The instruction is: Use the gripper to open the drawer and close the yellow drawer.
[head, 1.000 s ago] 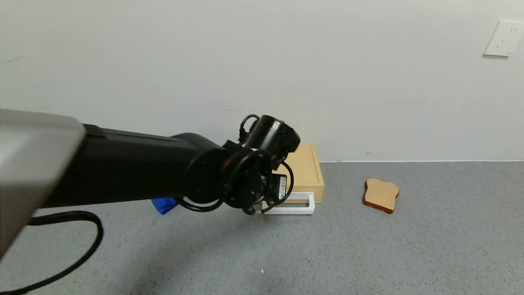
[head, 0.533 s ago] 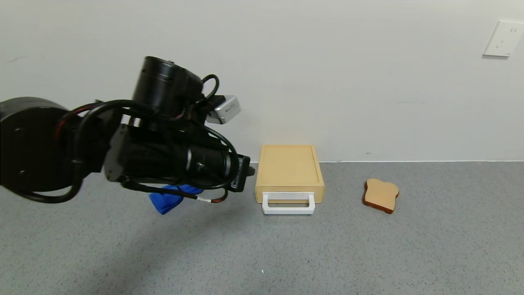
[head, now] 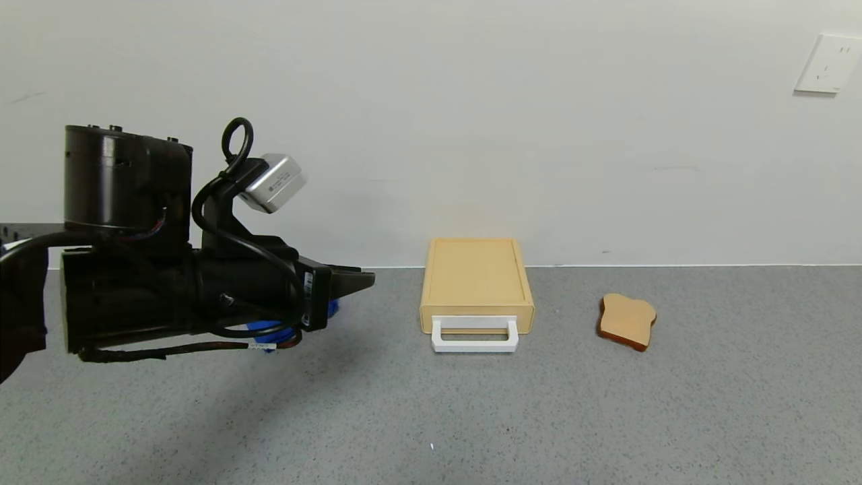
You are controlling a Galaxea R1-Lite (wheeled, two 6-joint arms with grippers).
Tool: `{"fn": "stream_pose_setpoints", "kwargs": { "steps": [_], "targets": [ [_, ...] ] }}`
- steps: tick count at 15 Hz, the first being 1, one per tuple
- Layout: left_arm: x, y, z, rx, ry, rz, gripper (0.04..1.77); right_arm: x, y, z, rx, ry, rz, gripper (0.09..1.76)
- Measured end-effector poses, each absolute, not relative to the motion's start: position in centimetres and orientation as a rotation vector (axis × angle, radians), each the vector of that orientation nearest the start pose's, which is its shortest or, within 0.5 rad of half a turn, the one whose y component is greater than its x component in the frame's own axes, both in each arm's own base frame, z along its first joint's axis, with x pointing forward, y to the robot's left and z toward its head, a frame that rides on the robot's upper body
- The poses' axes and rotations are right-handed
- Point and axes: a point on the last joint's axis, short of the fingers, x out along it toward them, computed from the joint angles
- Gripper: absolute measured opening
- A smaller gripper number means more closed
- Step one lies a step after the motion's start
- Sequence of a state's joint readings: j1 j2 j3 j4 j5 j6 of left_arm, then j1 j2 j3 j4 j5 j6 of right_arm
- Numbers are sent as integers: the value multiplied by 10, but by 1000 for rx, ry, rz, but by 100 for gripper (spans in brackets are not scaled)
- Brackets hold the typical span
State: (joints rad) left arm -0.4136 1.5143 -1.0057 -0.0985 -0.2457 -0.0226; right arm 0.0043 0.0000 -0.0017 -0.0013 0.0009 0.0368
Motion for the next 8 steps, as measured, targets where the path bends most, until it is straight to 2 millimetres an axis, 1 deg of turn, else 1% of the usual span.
{"fn": "stream_pose_setpoints", "kwargs": {
  "steps": [1, 3, 5, 8],
  "targets": [
    [238, -108, 238, 11, 418, -639, 57, -23, 0, 76, 37, -3, 6, 170],
    [232, -104, 235, 17, 422, -636, 83, -23, 0, 76, 37, -3, 6, 170],
    [229, -102, 234, 40, 399, -640, 102, -23, 0, 76, 37, -3, 6, 170],
    [225, -99, 232, 86, 321, -636, 124, -23, 0, 76, 37, -3, 5, 170]
  ]
}}
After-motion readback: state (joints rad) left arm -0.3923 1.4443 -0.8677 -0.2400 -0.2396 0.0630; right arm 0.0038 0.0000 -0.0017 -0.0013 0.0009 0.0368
